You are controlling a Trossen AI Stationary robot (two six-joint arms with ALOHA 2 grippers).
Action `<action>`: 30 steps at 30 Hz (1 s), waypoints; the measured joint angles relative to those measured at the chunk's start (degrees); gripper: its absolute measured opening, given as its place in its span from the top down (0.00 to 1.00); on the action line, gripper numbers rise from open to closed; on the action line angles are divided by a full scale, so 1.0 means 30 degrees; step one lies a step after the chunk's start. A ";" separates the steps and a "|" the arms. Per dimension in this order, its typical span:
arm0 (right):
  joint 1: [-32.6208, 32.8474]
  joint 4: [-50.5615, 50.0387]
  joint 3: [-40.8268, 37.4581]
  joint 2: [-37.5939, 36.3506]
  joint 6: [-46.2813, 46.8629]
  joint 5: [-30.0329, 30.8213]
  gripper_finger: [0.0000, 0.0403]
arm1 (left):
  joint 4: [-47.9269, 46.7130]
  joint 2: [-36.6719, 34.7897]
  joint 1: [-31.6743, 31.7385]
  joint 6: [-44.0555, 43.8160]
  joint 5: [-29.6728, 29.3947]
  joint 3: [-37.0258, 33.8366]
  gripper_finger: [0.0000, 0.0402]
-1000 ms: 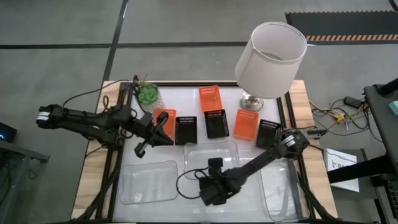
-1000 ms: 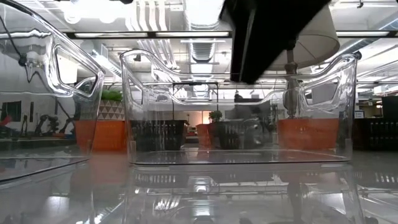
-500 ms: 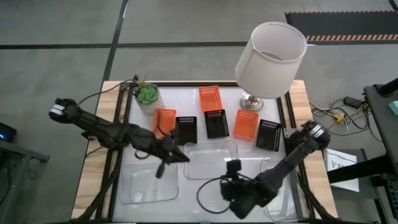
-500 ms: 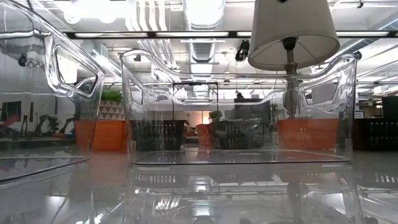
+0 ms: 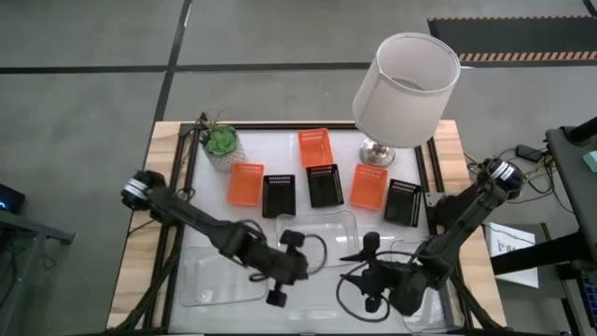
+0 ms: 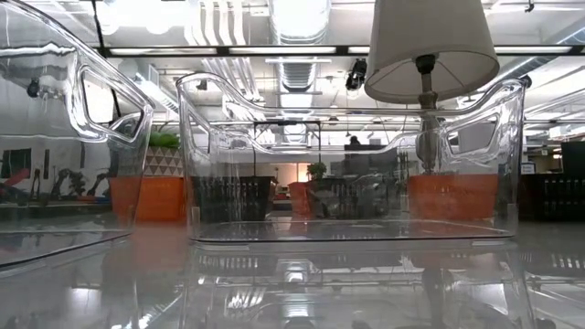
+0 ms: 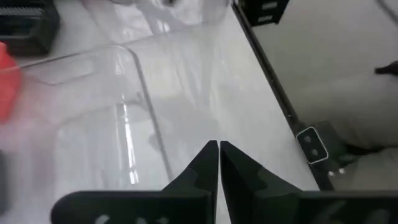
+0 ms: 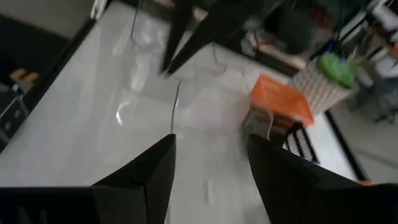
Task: Stack baskets by color
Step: Stack the middle transparent bin on the left transparent bin
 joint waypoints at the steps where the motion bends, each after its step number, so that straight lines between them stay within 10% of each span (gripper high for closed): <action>1: -0.0014 0.1078 -0.0525 -0.0295 -0.0637 0.0014 0.52 | -0.0195 0.0394 -0.0026 -0.0060 -0.0146 0.0342 1.00; 10: 0.0000 0.8695 -0.4500 -0.1988 -0.4400 -0.0190 0.52 | -0.0149 0.3074 0.0264 -0.0085 -0.2591 0.0808 0.96; 21: 0.0000 0.9447 -0.5115 -0.1914 -0.4231 -0.0197 0.52 | 0.2930 0.4022 0.0632 -0.0073 -0.3221 -0.0047 0.56; 30: -0.0007 0.9466 -0.5077 -0.1897 -0.4164 -0.0190 0.52 | 0.4780 0.4022 0.0844 -0.0096 -0.3268 -0.1574 0.52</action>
